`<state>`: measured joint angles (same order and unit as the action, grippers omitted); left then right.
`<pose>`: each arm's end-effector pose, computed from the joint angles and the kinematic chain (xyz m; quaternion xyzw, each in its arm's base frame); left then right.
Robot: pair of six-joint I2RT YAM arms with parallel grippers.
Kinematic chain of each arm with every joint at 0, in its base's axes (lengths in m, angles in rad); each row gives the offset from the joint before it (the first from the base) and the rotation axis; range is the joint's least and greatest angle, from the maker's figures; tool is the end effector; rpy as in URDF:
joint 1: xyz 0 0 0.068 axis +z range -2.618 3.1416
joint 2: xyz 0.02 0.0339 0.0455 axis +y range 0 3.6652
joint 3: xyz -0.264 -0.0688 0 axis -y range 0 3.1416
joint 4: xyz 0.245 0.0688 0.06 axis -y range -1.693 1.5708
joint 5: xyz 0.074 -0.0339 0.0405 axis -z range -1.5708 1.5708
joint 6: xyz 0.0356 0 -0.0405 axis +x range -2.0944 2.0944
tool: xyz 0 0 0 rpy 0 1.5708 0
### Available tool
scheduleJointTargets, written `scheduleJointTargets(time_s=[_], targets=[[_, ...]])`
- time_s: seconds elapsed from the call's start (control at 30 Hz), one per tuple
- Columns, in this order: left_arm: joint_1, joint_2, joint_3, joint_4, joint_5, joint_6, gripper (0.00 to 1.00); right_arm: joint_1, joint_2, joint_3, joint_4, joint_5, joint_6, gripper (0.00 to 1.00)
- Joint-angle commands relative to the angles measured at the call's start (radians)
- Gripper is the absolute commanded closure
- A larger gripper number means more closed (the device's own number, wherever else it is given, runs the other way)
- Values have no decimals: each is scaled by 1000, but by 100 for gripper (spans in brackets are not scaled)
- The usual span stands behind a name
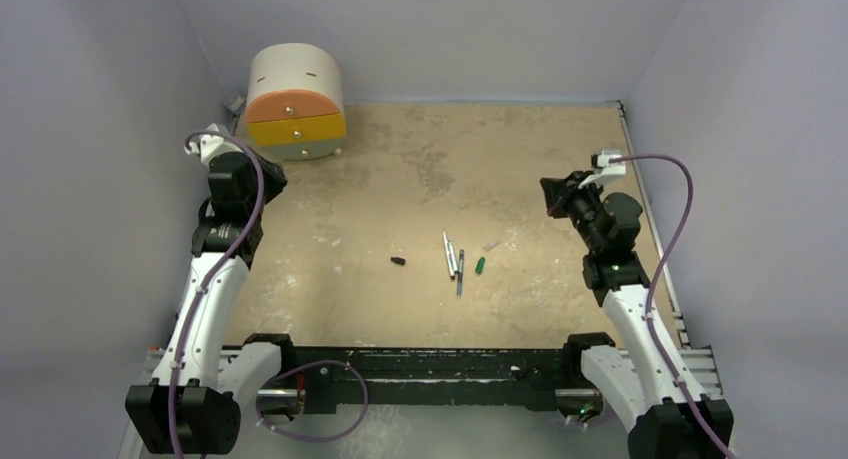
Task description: Insert the pens into the pen caps
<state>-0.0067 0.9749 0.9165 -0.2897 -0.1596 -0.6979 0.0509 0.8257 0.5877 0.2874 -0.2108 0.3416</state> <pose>0.2225 0.0042 0.3404 -0.3196 0.7525 -0.1362 0.5595 0.2013 0.0177 0.3135 0.0239 0.6894 0.2116 0.6924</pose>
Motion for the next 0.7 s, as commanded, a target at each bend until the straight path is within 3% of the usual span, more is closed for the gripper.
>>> scheduleJointTargets(time_s=[0.0,0.07,0.1,0.17,0.2,0.23,0.3,0.37,0.67], targets=[[8,-54,2,-27,-128,23,92,128,0,-72,31,41,18,100],[8,-53,-17,0,-92,4,95,253,47,-76,12,143,25,100],[8,-44,-20,10,-67,-5,89,320,77,-68,-1,209,31,97],[8,-20,-19,21,-21,-10,73,423,151,-40,-15,291,43,67],[8,-8,-16,22,-4,-7,64,453,194,-13,-23,315,52,59],[10,3,-14,24,6,1,47,478,251,9,-32,331,63,54],[10,16,-10,17,16,11,30,515,334,53,-50,359,88,54],[10,17,-10,11,16,20,26,541,395,88,-78,388,123,60],[10,-5,-10,-21,-41,49,27,661,576,163,-146,480,180,77]])
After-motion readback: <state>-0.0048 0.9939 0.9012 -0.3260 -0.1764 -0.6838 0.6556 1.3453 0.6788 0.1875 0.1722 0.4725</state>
